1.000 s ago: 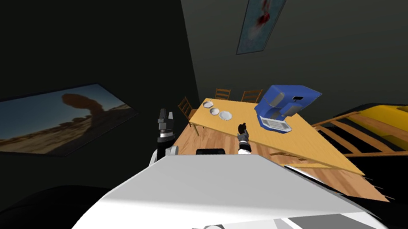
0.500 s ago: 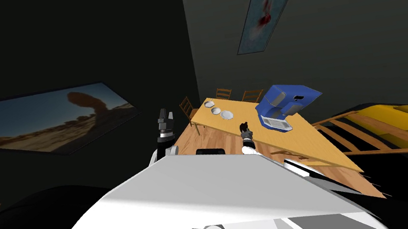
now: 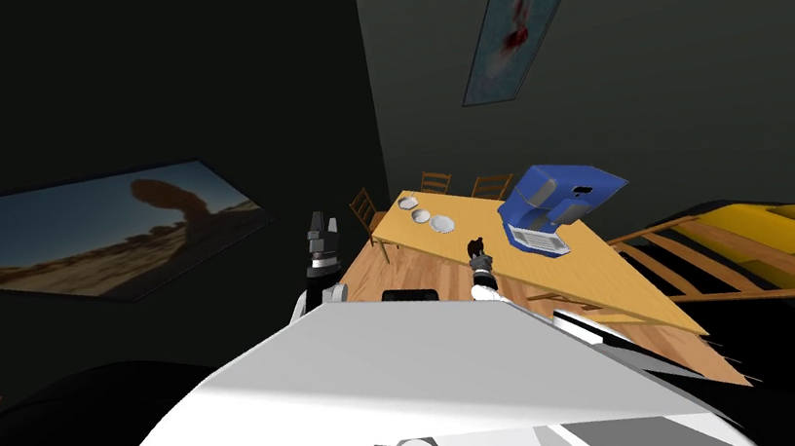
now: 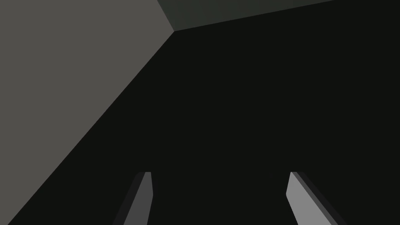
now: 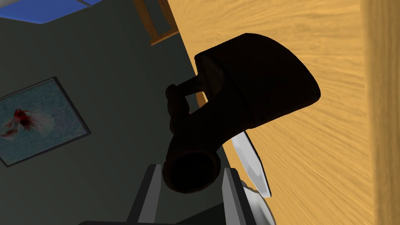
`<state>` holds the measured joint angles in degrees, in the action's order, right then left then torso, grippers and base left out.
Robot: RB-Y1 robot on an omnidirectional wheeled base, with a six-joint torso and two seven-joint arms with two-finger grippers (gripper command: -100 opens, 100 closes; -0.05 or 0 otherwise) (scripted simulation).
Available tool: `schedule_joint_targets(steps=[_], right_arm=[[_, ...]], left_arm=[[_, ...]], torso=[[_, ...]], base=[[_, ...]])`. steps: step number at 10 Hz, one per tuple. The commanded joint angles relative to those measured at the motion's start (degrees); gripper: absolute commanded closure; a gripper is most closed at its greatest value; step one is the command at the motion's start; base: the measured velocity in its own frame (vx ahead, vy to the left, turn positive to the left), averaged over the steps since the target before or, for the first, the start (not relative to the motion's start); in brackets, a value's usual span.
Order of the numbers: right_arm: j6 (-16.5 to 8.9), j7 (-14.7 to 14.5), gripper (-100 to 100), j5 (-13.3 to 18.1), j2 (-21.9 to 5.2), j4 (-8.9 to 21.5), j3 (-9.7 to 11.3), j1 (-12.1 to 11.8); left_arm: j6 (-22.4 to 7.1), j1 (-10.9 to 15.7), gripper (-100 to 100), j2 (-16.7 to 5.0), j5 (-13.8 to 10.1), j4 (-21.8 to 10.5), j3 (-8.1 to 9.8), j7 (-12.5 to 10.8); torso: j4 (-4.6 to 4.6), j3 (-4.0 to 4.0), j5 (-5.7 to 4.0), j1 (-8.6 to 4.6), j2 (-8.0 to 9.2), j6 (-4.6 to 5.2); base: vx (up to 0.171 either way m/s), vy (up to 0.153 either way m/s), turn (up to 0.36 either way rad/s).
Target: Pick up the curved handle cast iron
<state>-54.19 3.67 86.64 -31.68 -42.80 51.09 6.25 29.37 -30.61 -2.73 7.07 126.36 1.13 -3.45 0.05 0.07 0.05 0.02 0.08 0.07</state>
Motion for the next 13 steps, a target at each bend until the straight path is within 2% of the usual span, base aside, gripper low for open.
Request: schedule_joint_targets(steps=[1,2,4,5,7,8,9,10,13], right_arm=[[-0.55,-2.05,100,1.55,1.36,-2.54,-1.37,-2.31],[-0.55,-2.05,100,1.55,1.36,-2.38,-1.37,-2.31],[-1.26,-6.24,100,5.22,4.85,-6.89,-4.52,-6.47],[-1.26,-6.43,100,5.23,4.85,-7.12,-4.52,-6.84],[-1.96,-10.71,100,8.77,7.89,-11.70,-7.66,-11.27],[-1.96,-10.81,100,8.91,8.34,-11.70,-7.66,-11.37],[-2.31,-12.99,100,10.76,10.08,-13.99,-9.24,-13.64],[-2.31,-12.99,100,10.76,10.08,-13.99,-9.24,-13.64],[-3.37,-18.80,100,16.03,15.18,-20.18,-13.96,-19.52]], left_arm=[[0.00,0.00,0,0.00,0.00,0.00,0.00,0.00],[0.00,0.00,0,-0.01,0.00,0.00,0.01,0.00],[0.00,0.00,0,-0.01,0.00,0.00,0.01,0.00],[0.00,0.00,0,-0.01,0.00,0.00,0.01,0.00],[0.00,0.00,0,-0.01,0.00,0.00,0.01,0.00],[0.00,-0.01,0,-0.01,0.00,0.00,0.01,0.00],[0.00,0.00,0,0.00,0.00,0.00,0.00,0.00],[0.00,0.00,0,-0.01,0.00,0.00,0.01,0.00],[0.00,0.00,0,-0.01,0.00,0.00,0.01,0.00]], torso=[[0.00,0.00,0.00,0.00,0.00,0.00],[-0.12,-0.10,-0.15,-0.20,-0.10,-0.01],[-0.22,-0.16,-0.29,-0.30,-0.11,-0.03],[-0.35,-0.22,-0.46,-0.38,-0.10,-0.07],[-0.49,-0.35,-0.56,-0.38,-0.20,-0.01],[-0.53,-0.40,-0.60,-0.46,-0.29,-0.03],[-0.56,-0.47,-0.66,-0.49,-0.39,-0.11],[-0.61,-0.53,-0.72,-0.56,-0.46,-0.11],[-0.57,-0.52,-0.69,-0.68,-0.47,-0.07]], base=[[0.044,-0.075,0.008],[0.038,-0.089,0.017],[0.033,-0.114,0.008],[0.026,-0.087,0.025],[0.044,-0.088,0.004],[0.034,-0.084,-0.002],[0.028,-0.085,0.015],[0.023,-0.072,0.017],[0.040,-0.113,0.010]])
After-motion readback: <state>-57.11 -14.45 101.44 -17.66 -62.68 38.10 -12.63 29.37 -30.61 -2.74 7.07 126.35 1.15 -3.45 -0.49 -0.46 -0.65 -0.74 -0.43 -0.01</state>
